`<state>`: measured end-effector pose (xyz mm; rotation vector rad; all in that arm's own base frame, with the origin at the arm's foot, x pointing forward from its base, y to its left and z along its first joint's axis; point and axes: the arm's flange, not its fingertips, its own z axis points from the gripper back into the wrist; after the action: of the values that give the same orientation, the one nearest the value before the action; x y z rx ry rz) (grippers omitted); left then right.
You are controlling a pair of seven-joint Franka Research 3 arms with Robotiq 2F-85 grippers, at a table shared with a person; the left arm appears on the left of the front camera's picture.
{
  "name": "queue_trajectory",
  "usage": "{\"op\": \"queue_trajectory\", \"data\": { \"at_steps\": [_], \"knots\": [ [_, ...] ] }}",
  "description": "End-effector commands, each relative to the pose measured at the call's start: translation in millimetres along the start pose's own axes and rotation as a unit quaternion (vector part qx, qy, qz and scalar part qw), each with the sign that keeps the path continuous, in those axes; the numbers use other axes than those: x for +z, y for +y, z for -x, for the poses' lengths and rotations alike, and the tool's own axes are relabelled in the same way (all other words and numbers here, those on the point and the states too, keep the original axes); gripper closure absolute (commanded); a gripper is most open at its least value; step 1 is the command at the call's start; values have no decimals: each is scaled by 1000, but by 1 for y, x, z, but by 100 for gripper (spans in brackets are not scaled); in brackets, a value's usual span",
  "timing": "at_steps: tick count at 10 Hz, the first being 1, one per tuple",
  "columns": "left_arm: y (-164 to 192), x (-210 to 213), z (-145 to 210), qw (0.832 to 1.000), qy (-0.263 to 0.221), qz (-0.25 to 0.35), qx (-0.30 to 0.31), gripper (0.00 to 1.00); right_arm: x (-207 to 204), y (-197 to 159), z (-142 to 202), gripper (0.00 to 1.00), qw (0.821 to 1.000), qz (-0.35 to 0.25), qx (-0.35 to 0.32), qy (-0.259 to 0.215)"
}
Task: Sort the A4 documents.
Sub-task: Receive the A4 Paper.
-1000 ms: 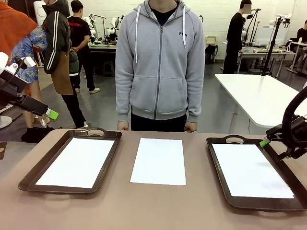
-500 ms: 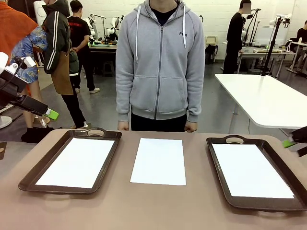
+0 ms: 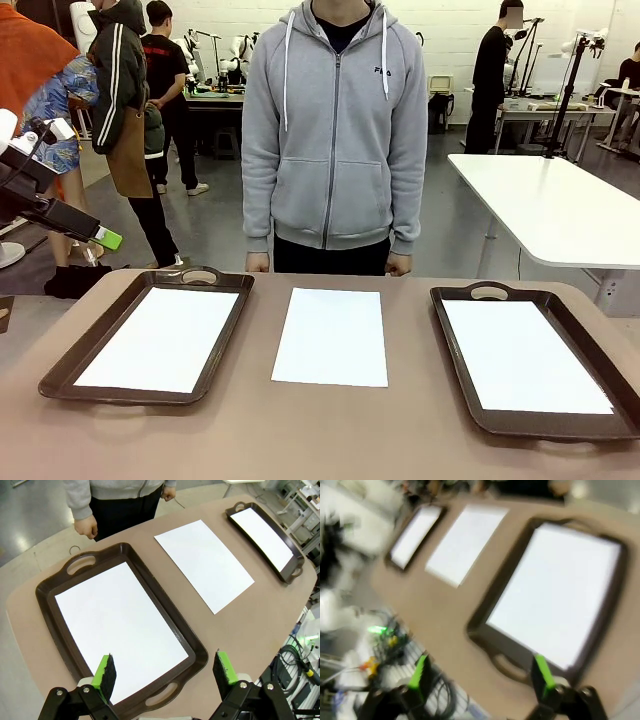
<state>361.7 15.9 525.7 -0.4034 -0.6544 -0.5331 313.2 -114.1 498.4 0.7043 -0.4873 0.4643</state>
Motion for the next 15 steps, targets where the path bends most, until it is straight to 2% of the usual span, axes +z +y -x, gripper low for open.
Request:
{"op": "queue_trajectory", "data": {
  "at_steps": [1, 2, 5, 7, 8, 9, 15],
  "knots": [
    [0, -2, 2, 1000, -2, -4, 0, 0, 13, 18, -8, 0, 993, -61, 81, 58],
    [0, -2, 2, 1000, -2, -4, 0, 0, 19, 34, -9, 0, 989, -68, 118, 63],
    [0, -2, 2, 1000, -2, -4, 0, 0, 26, 72, -3, 0, 977, -30, 207, 43],
    [0, -2, 2, 1000, -2, -4, 0, 0, 14, 82, -2, 0, 969, -7, 246, -24],
    [0, -2, 2, 1000, -2, -4, 0, 0, 9, 83, -5, 0, 967, 2, 251, -48],
    [0, -2, 2, 1000, -2, -4, 0, 0, 4, 84, -9, 0, 967, 12, 249, -52],
    [0, -2, 2, 1000, -2, -4, 0, 0, -2, 79, -29, 0, 975, 1, 221, -38]
  ]
}}
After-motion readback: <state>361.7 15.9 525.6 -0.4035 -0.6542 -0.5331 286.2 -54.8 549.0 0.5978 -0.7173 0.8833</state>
